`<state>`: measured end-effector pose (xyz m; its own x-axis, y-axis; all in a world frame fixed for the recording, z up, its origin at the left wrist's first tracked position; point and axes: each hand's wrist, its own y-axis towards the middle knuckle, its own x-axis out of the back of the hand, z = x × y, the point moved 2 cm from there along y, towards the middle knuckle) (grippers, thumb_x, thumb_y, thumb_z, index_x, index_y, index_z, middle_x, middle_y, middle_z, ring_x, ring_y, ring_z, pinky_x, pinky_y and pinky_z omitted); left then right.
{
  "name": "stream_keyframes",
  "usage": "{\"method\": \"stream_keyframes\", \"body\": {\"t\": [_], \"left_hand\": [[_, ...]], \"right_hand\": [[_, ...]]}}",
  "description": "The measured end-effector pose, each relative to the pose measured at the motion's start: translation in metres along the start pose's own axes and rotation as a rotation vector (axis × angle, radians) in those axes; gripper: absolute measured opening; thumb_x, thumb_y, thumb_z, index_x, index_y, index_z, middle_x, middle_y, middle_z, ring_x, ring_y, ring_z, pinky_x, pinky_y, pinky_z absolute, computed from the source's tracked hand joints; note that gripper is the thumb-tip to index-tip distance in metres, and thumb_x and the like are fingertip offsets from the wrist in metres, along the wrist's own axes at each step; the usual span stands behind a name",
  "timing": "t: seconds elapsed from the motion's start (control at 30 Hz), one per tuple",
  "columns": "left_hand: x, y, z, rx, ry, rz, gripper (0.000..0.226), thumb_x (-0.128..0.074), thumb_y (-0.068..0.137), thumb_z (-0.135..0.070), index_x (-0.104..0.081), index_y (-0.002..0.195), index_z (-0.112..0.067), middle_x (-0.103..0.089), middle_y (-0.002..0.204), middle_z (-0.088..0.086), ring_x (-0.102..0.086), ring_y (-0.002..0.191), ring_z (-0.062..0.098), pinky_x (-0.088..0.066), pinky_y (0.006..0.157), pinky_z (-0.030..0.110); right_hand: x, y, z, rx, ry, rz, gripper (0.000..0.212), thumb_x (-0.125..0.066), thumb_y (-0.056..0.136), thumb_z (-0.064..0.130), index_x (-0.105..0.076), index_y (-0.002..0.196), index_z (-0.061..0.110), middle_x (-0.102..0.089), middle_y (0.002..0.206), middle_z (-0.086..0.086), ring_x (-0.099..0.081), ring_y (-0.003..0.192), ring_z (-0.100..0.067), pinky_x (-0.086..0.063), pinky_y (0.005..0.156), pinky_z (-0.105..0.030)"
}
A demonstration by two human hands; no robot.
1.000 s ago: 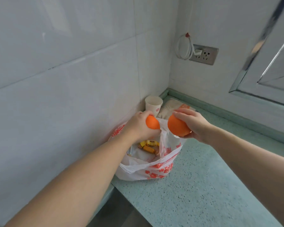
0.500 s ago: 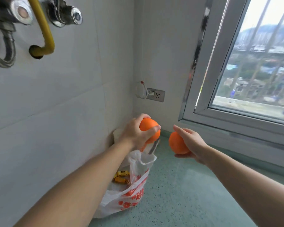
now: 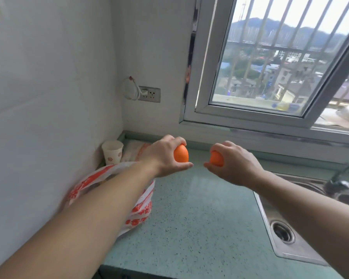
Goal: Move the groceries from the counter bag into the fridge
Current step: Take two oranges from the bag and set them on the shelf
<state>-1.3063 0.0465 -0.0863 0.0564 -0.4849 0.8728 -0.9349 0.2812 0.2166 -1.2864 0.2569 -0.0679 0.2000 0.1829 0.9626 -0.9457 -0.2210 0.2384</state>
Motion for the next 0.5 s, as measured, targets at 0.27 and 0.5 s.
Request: {"method": "stream_keyframes", "body": {"t": [0.27, 0.5], "left_hand": [[-0.018, -0.005, -0.154, -0.213, 0.040, 0.030, 0.057, -0.063, 0.073, -0.068, -0.051, 0.118, -0.036, -0.056, 0.115, -0.006, -0.059, 0.100, 0.021, -0.052, 0.086, 0.039], [-0.067, -0.043, -0.370, -0.582, 0.091, 0.116, 0.053, -0.055, 0.076, -0.069, -0.053, 0.116, -0.034, -0.058, 0.112, -0.002, -0.061, 0.099, 0.024, -0.051, 0.086, 0.039]], "right_hand": [[0.088, -0.104, -0.087, -0.195, 0.029, -0.236, 0.033, -0.047, 0.089, 0.055, -0.059, 0.101, 0.027, -0.056, 0.099, 0.000, -0.058, 0.092, -0.027, -0.047, 0.076, -0.036], [0.189, -0.280, -0.194, -0.477, -0.055, -0.416, 0.029, -0.050, 0.088, 0.049, -0.059, 0.101, 0.025, -0.059, 0.098, -0.003, -0.061, 0.090, -0.027, -0.049, 0.074, -0.036]]}}
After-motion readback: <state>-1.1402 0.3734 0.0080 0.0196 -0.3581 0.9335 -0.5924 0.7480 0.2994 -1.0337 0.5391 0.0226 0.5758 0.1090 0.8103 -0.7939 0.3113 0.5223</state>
